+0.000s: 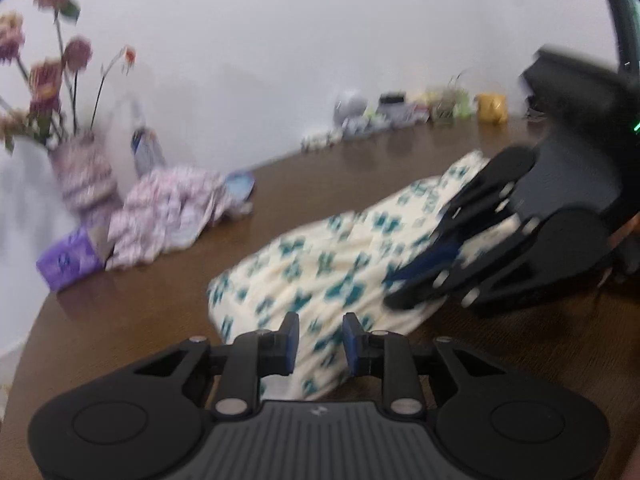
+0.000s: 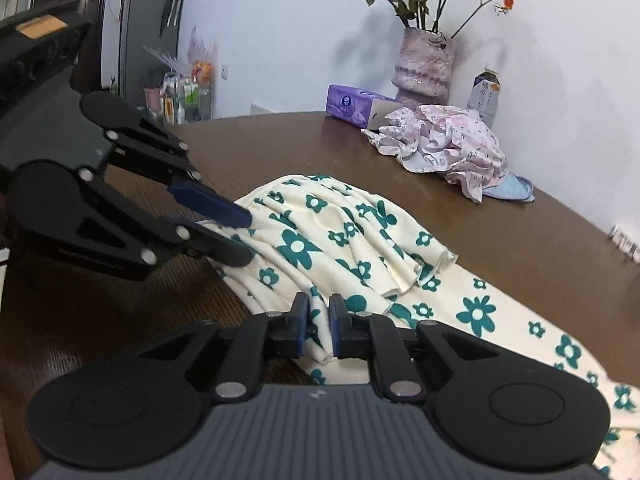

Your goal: Fold clothes

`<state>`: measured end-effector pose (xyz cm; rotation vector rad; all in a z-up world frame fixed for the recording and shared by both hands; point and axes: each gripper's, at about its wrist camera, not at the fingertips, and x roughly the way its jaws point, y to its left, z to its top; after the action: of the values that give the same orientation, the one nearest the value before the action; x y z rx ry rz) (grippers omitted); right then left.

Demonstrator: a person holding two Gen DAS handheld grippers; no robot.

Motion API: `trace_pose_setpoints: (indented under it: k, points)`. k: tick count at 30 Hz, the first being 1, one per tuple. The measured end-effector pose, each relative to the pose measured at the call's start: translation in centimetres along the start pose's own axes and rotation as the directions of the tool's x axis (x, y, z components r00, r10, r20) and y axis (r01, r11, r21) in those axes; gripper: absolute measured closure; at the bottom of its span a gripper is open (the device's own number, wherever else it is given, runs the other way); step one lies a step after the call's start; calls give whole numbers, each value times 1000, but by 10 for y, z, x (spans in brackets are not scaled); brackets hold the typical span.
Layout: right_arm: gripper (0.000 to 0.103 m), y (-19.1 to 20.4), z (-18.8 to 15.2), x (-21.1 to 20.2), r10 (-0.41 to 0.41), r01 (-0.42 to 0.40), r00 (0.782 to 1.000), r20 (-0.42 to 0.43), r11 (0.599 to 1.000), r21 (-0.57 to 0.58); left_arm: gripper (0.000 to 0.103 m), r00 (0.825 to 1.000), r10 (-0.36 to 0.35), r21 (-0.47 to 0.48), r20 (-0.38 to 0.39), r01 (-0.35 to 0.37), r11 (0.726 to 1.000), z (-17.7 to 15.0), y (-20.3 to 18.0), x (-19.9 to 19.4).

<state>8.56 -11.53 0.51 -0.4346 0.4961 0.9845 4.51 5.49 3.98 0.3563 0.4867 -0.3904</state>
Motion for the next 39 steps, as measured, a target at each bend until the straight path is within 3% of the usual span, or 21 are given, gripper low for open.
trace_pose_setpoints:
  k: [3, 5, 8, 22, 26, 28, 30, 32, 37, 39]
  points:
    - [92, -1, -2, -1, 5, -5, 1000, 1, 1000, 6, 82, 1000, -22, 38, -13, 23, 999, 6, -9, 6]
    - [92, 0, -2, -2, 1, -1, 1000, 0, 1000, 7, 89, 999, -13, 55, -47, 16, 998, 6, -13, 17]
    - [92, 1, -2, -2, -3, 3, 1000, 1, 1000, 7, 91, 996, 13, 84, -83, -6, 996, 1, -17, 30]
    - [92, -12, -14, -19, -44, 44, 999, -14, 999, -10, 91, 998, -2, 53, -70, 6, 999, -6, -13, 30]
    - [89, -17, -11, -27, -28, 26, 999, 36, 998, 50, 89, 998, 7, 48, -62, -4, 999, -4, -14, 28]
    - [79, -24, -9, -36, -27, 18, 996, 80, 994, 112, 80, 999, 13, 30, -51, -11, 1000, -3, -14, 25]
    - [70, -30, -9, -42, -45, 27, 994, 99, 985, 173, 62, 999, 34, 0, -26, -34, 999, -1, -14, 20]
    - [62, -35, -12, -46, -69, 47, 993, 97, 975, 216, 37, 998, 56, -33, 1, -55, 998, 1, -14, 13]
    - [38, -40, -24, -50, -120, 96, 991, 65, 953, 287, 21, 995, 76, -159, 65, -65, 985, 4, -10, -5]
    - [19, -40, -27, -53, -139, 116, 989, 58, 947, 301, 16, 994, 72, -206, 78, -54, 977, 3, -11, -9]
